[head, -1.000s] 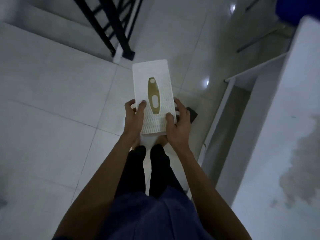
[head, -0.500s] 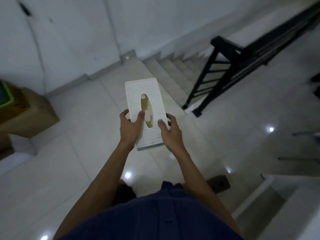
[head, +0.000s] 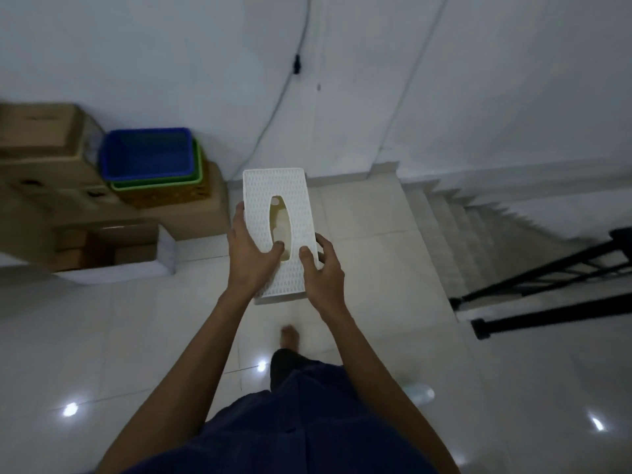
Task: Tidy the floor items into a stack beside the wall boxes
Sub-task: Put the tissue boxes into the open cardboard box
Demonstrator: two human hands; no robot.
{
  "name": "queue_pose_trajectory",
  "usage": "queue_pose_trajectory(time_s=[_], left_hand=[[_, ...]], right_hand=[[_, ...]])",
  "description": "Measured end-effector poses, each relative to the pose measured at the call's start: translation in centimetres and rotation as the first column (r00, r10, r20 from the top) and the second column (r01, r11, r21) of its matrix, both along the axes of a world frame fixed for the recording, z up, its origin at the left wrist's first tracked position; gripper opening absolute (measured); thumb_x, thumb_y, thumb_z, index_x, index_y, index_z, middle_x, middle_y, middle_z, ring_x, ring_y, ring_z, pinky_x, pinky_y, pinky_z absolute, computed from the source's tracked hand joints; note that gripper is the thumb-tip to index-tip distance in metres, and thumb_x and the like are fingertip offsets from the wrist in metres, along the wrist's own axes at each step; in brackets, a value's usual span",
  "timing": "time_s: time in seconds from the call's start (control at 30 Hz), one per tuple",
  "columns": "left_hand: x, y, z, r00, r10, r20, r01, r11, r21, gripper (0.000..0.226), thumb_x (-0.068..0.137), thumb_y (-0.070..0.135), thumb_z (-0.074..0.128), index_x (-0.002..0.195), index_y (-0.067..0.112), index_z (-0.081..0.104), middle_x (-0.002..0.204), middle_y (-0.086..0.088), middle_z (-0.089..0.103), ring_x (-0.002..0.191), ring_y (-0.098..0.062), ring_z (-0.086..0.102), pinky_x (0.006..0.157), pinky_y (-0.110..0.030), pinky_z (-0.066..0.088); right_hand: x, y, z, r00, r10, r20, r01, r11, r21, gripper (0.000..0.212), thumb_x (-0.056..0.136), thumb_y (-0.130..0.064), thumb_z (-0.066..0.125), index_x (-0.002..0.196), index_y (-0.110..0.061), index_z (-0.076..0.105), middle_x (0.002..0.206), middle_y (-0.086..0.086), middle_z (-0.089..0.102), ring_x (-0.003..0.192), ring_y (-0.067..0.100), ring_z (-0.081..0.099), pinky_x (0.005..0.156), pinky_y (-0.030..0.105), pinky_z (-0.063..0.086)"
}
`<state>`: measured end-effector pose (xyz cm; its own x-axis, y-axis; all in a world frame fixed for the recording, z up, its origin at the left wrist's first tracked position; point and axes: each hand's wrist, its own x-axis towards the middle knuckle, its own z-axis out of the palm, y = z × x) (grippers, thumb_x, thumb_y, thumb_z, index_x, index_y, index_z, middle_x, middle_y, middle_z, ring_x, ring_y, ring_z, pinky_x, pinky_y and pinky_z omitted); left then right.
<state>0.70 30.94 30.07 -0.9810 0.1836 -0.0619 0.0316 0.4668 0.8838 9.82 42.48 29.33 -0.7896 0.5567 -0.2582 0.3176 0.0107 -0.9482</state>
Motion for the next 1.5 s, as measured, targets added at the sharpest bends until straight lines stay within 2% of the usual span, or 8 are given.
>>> queue_pose_trajectory(time_s=[0.17,0.27,0.5,0.73,0.93,1.23,1.4,1.5], left_hand=[[-9.2,-7.0,-2.0,0.988,0.151,-0.017,-0.152,0.988,-0.041,0.088,0.085,0.017,0.073,0.154,0.013,0.019,0.144,-0.011,0.040,0.132,-0.026,0.043,0.111,-0.043,0.040],[-15.0,-11.2,-3.1,0.983,0.177,-0.050,-0.181,0.979,-0.093,0.099,0.087,0.014,0.069,0.159,0.028,0.002,0.156,-0.009,0.024,0.138,-0.026,0.036,0.108,-0.035,0.034],[-25.9,-21.9,-5.4,0.959,0.272,0.081,-0.256,0.952,-0.170,0.085,0.087,0.016,0.069,0.156,0.026,0.022,0.158,-0.014,0.018,0.139,-0.036,0.037,0.105,-0.040,0.037],[-37.8,-32.6,-11.0,0.957,0.188,0.220,-0.154,0.975,-0.161,0.087,0.086,0.014,0.071,0.156,0.023,0.021,0.158,-0.014,0.016,0.141,-0.035,0.033,0.108,-0.037,0.033],[-48.2,-41.2,-25.8,0.962,0.135,0.236,-0.084,0.973,-0.214,0.080,0.087,0.016,0.071,0.154,0.024,0.029,0.154,-0.019,0.023,0.136,-0.037,0.038,0.111,-0.044,0.036],[-53.9,-49.2,-55.1,0.863,0.406,0.301,-0.353,0.911,-0.214,0.083,0.086,0.022,0.072,0.154,0.032,0.028,0.153,-0.016,0.023,0.136,-0.041,0.037,0.109,-0.046,0.038],[-55.6,-52.1,-65.0,0.891,0.322,0.321,-0.285,0.945,-0.158,0.089,0.089,0.021,0.072,0.159,0.037,0.019,0.162,-0.010,0.014,0.144,-0.033,0.030,0.114,-0.044,0.034],[-55.4,-54.9,-67.8,0.896,0.242,0.373,-0.179,0.964,-0.195,0.090,0.090,0.023,0.072,0.159,0.038,0.017,0.162,-0.008,0.017,0.145,-0.031,0.029,0.117,-0.044,0.031]], right_hand=[[-11.4,-5.7,-1.4,0.985,0.174,0.017,-0.173,0.985,-0.013,0.040,0.097,-0.048,0.058,0.136,-0.039,0.051,0.112,-0.013,0.062,0.093,-0.013,0.060,0.068,0.011,0.053],[-18.4,-9.2,-2.7,0.961,0.271,0.054,-0.270,0.963,-0.014,0.044,0.095,-0.053,0.058,0.136,-0.040,0.051,0.112,-0.017,0.060,0.094,-0.009,0.060,0.065,0.009,0.050],[-31.2,-18.9,-5.5,0.892,0.421,0.164,-0.427,0.904,0.005,0.049,0.093,-0.057,0.056,0.137,-0.037,0.049,0.128,-0.008,0.062,0.107,0.009,0.060,0.084,0.026,0.054],[-42.3,-29.5,-11.0,0.893,0.379,0.242,-0.390,0.921,-0.002,0.047,0.095,-0.049,0.059,0.139,-0.033,0.050,0.128,-0.007,0.064,0.108,0.007,0.059,0.081,0.017,0.045],[-50.5,-39.6,-25.8,0.897,0.327,0.297,-0.325,0.944,-0.059,0.044,0.099,-0.047,0.055,0.142,-0.037,0.047,0.116,-0.017,0.062,0.089,-0.022,0.053,0.070,-0.005,0.039],[-60.0,-46.4,-55.2,0.763,0.544,0.351,-0.595,0.802,0.052,0.042,0.097,-0.053,0.053,0.136,-0.037,0.053,0.124,-0.013,0.066,0.108,0.008,0.063,0.069,-0.001,0.040],[-64.2,-47.2,-64.1,0.657,0.706,0.264,-0.753,0.634,0.176,0.067,0.095,-0.043,0.061,0.153,-0.041,0.027,0.151,-0.009,0.044,0.137,0.013,0.045,0.105,0.031,0.045],[-64.6,-48.4,-66.3,0.528,0.812,0.246,-0.849,0.501,0.169,0.089,0.087,-0.057,0.064,0.155,-0.048,0.008,0.162,-0.016,0.023,0.142,-0.004,0.024,0.106,0.011,0.025]])
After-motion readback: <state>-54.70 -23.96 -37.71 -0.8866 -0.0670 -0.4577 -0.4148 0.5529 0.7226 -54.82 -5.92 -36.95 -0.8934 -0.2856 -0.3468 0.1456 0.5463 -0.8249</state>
